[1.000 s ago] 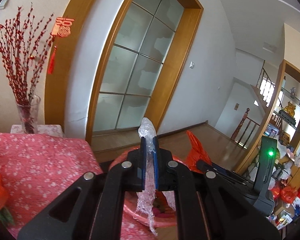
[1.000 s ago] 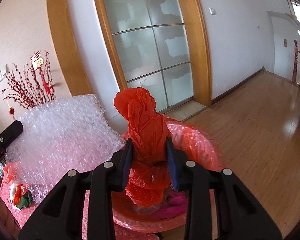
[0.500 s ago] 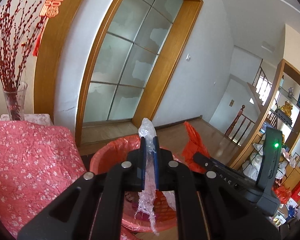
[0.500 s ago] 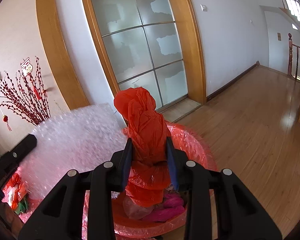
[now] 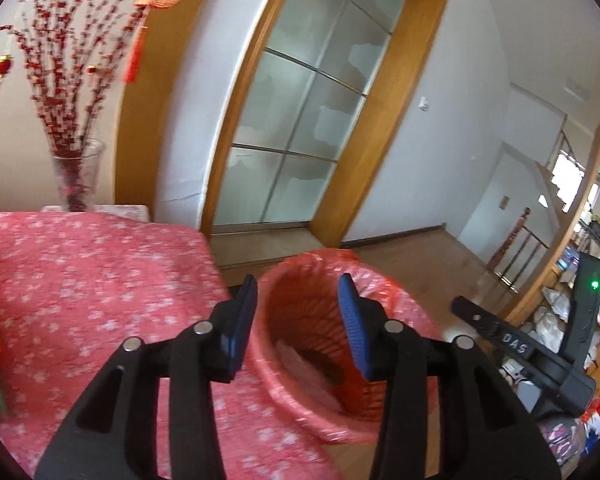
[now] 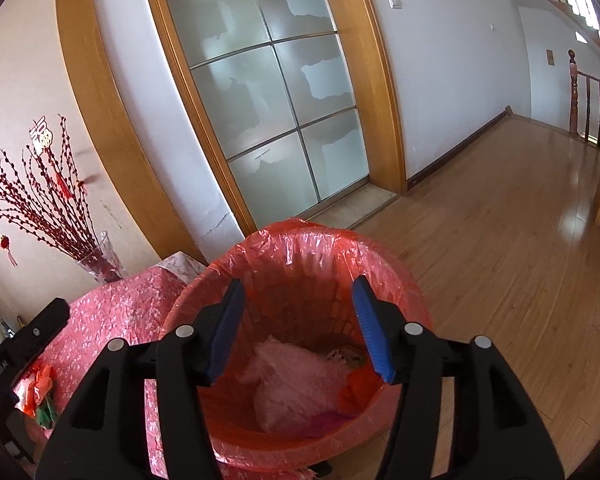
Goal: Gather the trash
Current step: 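Move both open tools back over the table, then grasp the second orange-red plastic bag with the right tool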
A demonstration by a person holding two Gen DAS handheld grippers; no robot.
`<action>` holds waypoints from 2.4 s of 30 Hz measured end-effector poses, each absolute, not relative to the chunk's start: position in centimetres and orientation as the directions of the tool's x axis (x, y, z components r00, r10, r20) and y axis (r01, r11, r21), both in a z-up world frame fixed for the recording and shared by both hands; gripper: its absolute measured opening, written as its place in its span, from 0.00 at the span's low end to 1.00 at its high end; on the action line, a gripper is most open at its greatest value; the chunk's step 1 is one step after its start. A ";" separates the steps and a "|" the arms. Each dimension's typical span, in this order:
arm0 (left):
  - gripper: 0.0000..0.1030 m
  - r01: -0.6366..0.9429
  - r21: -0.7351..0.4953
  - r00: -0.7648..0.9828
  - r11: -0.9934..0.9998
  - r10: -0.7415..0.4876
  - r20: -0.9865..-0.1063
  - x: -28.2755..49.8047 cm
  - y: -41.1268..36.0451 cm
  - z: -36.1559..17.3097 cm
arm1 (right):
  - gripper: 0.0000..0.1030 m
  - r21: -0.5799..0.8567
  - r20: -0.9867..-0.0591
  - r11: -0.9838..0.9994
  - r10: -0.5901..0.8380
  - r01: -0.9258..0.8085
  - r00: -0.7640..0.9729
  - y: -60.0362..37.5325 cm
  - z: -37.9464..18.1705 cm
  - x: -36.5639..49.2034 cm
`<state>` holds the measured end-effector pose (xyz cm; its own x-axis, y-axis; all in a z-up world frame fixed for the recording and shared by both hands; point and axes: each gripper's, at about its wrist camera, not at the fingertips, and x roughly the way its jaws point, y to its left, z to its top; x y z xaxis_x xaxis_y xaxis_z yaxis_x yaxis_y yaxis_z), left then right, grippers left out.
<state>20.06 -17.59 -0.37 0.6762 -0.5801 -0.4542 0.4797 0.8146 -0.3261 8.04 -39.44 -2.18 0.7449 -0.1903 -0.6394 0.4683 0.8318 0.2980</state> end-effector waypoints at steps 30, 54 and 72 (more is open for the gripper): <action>0.58 -0.136 -0.110 0.875 0.985 0.067 -0.479 15.2 12.3 -1.1 | 0.54 0.295 -0.627 0.940 0.327 -0.172 0.707 -11.8 -1.2 16.2; 0.58 -0.273 -0.180 0.823 0.945 0.132 -0.552 14.5 20.8 -4.4 | 0.44 0.224 -0.759 0.891 0.414 -0.396 0.502 4.4 -6.1 20.5; 0.58 -0.154 -0.192 0.801 0.969 0.009 -0.598 16.8 17.1 -5.2 | 0.27 0.265 -0.673 0.909 0.413 -0.322 0.613 -1.4 -2.9 20.2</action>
<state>16.81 17.09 -5.15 0.8014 0.0089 -0.5981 -0.1538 0.9693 -0.1916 20.24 -1.36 -2.91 0.6129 0.4132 -0.6735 -0.3220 0.9090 0.2646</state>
